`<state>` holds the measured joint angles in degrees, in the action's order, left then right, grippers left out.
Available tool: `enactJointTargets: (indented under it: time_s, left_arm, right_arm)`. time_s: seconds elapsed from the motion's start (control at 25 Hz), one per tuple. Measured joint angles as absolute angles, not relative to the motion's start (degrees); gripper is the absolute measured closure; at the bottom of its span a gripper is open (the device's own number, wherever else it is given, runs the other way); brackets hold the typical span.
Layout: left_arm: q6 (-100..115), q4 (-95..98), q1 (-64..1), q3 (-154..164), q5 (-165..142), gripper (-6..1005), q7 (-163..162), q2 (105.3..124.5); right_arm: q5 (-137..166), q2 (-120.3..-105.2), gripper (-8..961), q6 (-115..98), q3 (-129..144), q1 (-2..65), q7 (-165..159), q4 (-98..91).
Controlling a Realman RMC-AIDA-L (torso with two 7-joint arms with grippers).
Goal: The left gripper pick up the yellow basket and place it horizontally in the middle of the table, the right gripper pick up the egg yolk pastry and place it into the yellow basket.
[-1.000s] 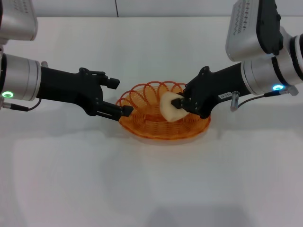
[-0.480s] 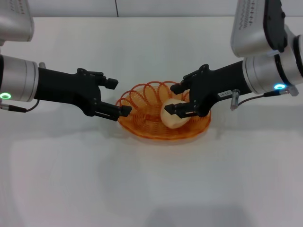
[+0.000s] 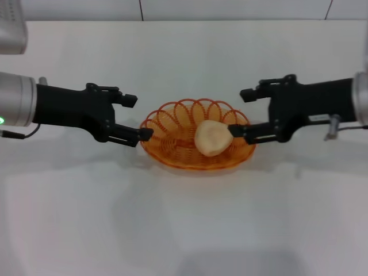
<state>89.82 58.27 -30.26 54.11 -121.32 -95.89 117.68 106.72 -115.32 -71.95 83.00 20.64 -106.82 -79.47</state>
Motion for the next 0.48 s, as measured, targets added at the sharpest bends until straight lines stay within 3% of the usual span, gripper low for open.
enactJointTargets:
  time_s: [0.08,0.48]
  left_arm:
    - [90.3,58.3,-29.6,52.6,-120.9,112,-94.9,117.64]
    - [93.3,58.1,-27.5,49.6,-118.4,112,-88.8,117.96]
  right_arm:
    - [104.3,-115.29,215,-73.3,81.4,18.9,-104.0,-79.3]
    - [100.8,-114.98,224,-77.3,78.0,15.1,-99.8,-78.5]
